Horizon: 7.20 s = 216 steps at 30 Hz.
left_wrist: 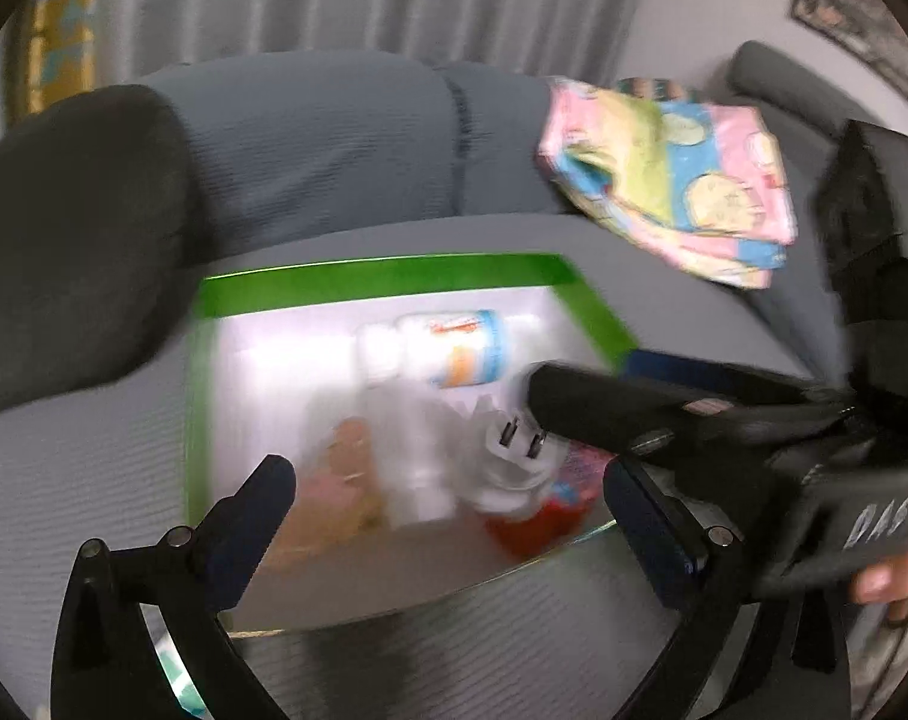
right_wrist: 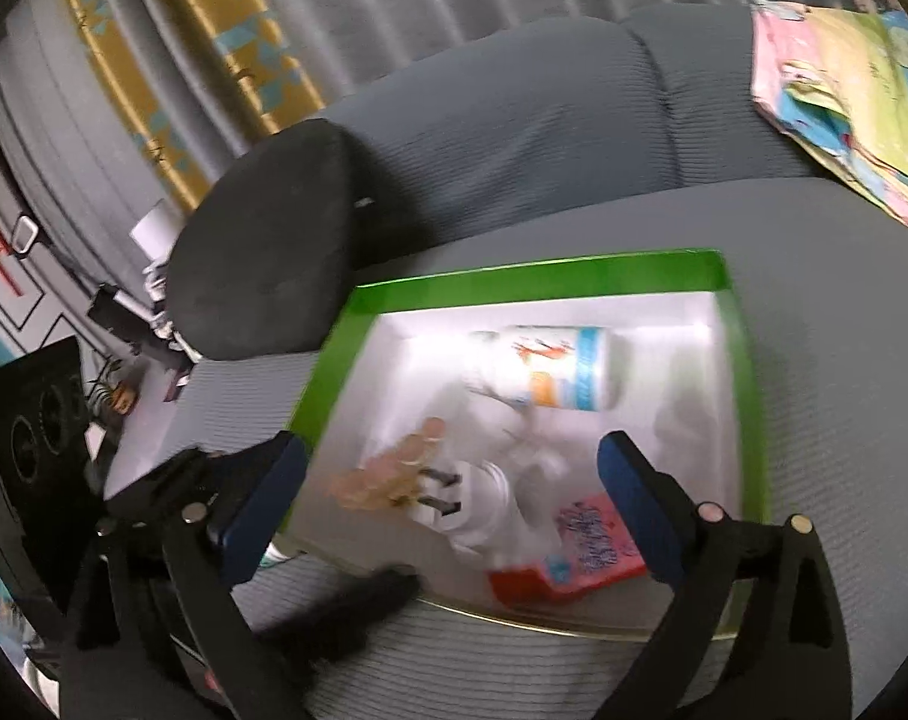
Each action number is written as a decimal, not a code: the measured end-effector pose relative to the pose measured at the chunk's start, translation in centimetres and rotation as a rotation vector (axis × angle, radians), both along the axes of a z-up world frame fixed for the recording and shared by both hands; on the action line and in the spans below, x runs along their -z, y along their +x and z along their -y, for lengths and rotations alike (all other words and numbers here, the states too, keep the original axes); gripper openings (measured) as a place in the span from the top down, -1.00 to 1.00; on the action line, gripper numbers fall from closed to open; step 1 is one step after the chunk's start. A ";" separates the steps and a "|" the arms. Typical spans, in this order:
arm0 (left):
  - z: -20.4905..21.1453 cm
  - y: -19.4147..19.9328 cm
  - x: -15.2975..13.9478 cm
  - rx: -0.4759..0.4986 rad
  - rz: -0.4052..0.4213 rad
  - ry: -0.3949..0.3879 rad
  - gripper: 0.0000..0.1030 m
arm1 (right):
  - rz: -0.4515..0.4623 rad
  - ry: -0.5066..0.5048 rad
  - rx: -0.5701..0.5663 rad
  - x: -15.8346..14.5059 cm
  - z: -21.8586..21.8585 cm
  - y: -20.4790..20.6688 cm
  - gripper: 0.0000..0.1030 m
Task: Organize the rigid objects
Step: 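Place the white device in the green box and open the right gripper, then move the right gripper toward the translucent hair clip, then grasp the translucent hair clip with the right gripper, then carry the hair clip into the green box and open the right gripper, then move the right gripper to the white green-label bottle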
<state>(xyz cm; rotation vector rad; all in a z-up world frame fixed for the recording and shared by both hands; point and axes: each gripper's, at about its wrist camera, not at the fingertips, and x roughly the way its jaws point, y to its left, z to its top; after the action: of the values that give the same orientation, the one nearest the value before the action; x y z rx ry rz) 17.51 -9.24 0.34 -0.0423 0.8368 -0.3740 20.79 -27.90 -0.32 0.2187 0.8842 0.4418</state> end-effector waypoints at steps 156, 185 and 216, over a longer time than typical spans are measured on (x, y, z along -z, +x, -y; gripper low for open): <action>-1.5 -1.8 -1.0 -0.069 0.037 0.058 -0.95 | 0.044 -0.098 0.035 -0.3 -2.0 -1.5 -0.68; -6.6 -11.1 -4.9 -0.265 0.200 0.135 -0.99 | 0.172 -0.184 0.037 -4.8 -2.4 -10.8 -0.98; -13.9 -9.0 7.3 -0.256 -0.089 -0.014 -0.99 | -0.185 -0.061 -0.224 7.7 -16.2 -6.3 -0.98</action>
<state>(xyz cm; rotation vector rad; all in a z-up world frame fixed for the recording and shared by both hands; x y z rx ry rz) 8.51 4.68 -6.97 -0.1787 0.9048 -0.1381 14.47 -11.72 -8.00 0.1056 1.1080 0.6093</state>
